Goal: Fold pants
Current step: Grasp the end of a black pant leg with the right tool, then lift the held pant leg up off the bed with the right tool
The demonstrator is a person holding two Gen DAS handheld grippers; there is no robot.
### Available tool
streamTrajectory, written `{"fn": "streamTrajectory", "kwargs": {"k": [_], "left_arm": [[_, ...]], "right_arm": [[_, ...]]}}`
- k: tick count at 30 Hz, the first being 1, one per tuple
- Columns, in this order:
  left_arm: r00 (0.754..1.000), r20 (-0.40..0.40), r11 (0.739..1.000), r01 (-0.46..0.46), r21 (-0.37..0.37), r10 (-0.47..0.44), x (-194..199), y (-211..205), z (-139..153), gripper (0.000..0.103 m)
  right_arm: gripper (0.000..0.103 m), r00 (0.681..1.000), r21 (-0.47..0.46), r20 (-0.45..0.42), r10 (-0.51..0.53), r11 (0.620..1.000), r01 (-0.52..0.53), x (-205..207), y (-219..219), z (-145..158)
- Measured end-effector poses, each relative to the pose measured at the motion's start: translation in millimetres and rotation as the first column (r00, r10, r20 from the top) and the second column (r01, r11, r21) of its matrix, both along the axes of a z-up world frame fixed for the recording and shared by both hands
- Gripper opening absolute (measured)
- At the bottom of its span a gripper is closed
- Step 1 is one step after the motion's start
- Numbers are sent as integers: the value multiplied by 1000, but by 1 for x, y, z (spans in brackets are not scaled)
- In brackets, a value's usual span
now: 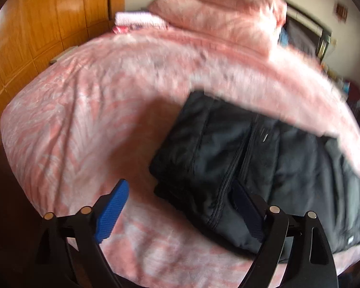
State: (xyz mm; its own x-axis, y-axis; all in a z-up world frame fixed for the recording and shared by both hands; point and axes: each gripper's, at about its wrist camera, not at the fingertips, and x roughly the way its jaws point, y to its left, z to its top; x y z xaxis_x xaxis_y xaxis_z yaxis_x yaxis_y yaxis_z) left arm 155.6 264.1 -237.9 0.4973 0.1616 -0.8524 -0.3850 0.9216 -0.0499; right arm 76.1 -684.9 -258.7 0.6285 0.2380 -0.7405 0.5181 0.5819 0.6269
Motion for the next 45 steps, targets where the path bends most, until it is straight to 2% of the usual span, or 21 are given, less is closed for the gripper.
{"fn": "streamTrajectory", "kwargs": {"k": [1, 2, 3, 4, 7, 9, 14, 17, 19, 27, 30, 31, 33, 35, 38, 45], "left_arm": [[999, -40, 1000, 7, 16, -6, 4, -3, -9, 88], [999, -46, 1000, 4, 13, -4, 4, -4, -15, 88], [999, -32, 1000, -11, -7, 11, 3, -2, -16, 88], [999, -26, 1000, -20, -22, 19, 1, -1, -17, 88], [999, 6, 997, -43, -65, 44, -4, 4, -20, 89], [999, 18, 997, -48, -64, 50, -6, 3, -20, 89], [994, 79, 996, -71, -62, 76, -13, 2, -11, 89], [990, 104, 993, -93, -72, 100, -17, 4, -8, 90], [988, 102, 991, -103, -89, 112, -16, 7, -10, 94], [991, 33, 987, -124, -98, 128, -7, 1, -21, 95], [990, 9, 985, -140, -102, 142, -5, 0, -26, 98], [988, 7, 982, -151, -110, 153, -6, 1, -27, 99], [986, 6, 979, -163, -125, 165, -7, 3, -29, 100], [986, 4, 978, -164, -132, 166, -7, 4, -31, 100], [987, -5, 978, -160, -133, 161, -7, 3, -32, 100], [988, -10, 981, -152, -125, 152, -7, 2, -32, 100]], "right_arm": [[13, 999, 11, 33, -9, 1000, 9, -6, -4, 6], [23, 997, 15, 73, -20, 1000, 19, -14, -8, 14], [39, 995, 18, 100, -28, 999, 26, -21, -10, 20], [50, 991, 21, 127, -38, 999, 36, -31, -14, 26], [64, 988, 34, 149, -50, 998, 45, -51, -23, 28], [64, 985, 70, 158, -64, 996, 54, -59, -28, 19], [64, 966, 233, 221, -134, 969, 81, -65, -35, -12], [64, 964, 260, 228, -140, 963, 78, -59, -32, -23], [64, 960, 279, 233, -154, 957, 86, -57, -31, -30], [67, 935, 304, 313, -165, 950, 66, -31, -27, -35], [70, 932, 264, 325, -158, 962, 71, -25, -22, -35], [69, 933, 248, 325, -154, 966, 73, -24, -21, -33], [61, 933, 236, 329, -147, 969, 69, -22, -20, -31], [43, 936, 233, 325, -136, 971, 60, -17, -19, -30], [26, 941, 210, 314, -124, 976, 59, -12, -17, -26], [17, 950, 105, 296, -100, 992, 71, -5, -6, 1]]}}
